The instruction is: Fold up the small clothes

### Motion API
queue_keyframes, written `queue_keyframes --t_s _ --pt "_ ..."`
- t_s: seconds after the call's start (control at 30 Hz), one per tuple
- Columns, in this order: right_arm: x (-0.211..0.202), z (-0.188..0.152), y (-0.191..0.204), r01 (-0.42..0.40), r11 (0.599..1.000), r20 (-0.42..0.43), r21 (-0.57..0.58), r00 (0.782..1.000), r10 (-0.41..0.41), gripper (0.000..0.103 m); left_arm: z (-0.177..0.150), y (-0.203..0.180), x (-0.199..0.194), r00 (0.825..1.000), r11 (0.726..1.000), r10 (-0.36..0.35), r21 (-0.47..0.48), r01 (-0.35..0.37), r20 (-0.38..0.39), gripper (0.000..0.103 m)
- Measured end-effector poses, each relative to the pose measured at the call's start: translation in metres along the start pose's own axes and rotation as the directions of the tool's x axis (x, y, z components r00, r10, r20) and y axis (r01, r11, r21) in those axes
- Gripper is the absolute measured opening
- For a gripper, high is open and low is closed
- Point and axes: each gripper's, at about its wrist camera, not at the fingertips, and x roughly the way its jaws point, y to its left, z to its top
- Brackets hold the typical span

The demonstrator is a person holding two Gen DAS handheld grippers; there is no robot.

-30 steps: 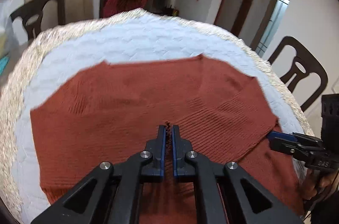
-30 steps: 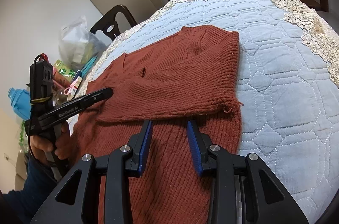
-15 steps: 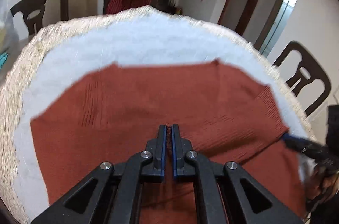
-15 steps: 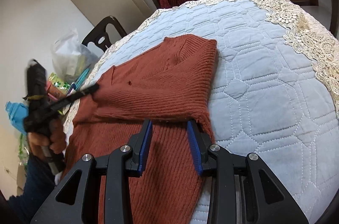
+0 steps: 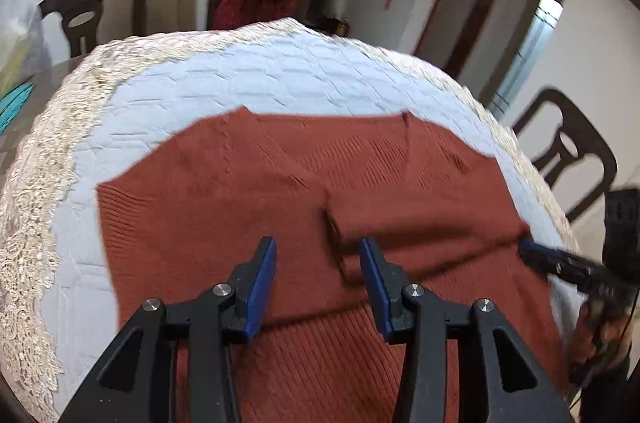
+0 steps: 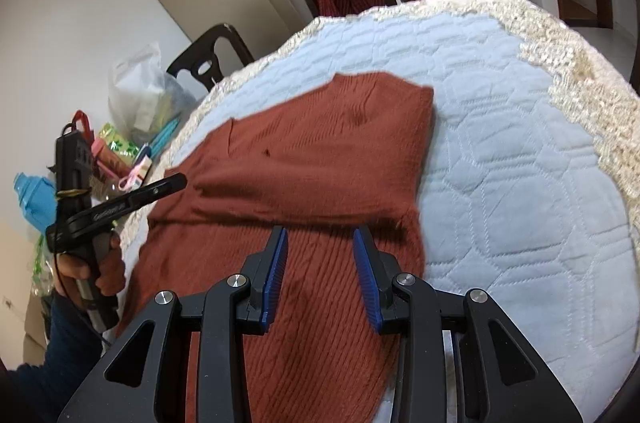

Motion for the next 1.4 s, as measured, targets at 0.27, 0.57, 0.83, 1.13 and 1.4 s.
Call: queue_keyframes --t_s 0.27,0.57,0.83,1.13,1.4 --pt "0.003 0.001 0.005 0.001 1.0 -0.006 -0.001 1.0 -0.001 0.035 0.0 -0.025 0.012 1.0 0.995 0.023 0.094 -0.023 -0.003 0.004" --pt "-0.004 0.004 -0.003 0.017 1.0 0.009 0.016 1.0 -0.017 0.035 -0.015 -0.015 -0.009 1.0 0.996 -0.009 0.092 0.01 -0.015 0.003" --pt "0.002 0.026 0.016 -0.008 0.998 0.045 -0.068 0.999 0.011 0.035 0.005 -0.027 -0.021 0.998 0.998 -0.004 0.065 0.0 0.057 0.011" --pt "0.036 0.062 -0.007 0.125 0.988 0.012 -0.089 0.992 -0.124 0.035 0.015 -0.046 0.032 0.999 0.994 0.019 0.112 -0.016 -0.029 0.017" --pt "0.04 0.079 -0.046 0.28 0.958 0.014 -0.067 0.96 -0.28 0.003 0.01 -0.038 0.032 1.0 0.995 -0.006 0.101 0.008 -0.021 0.017"
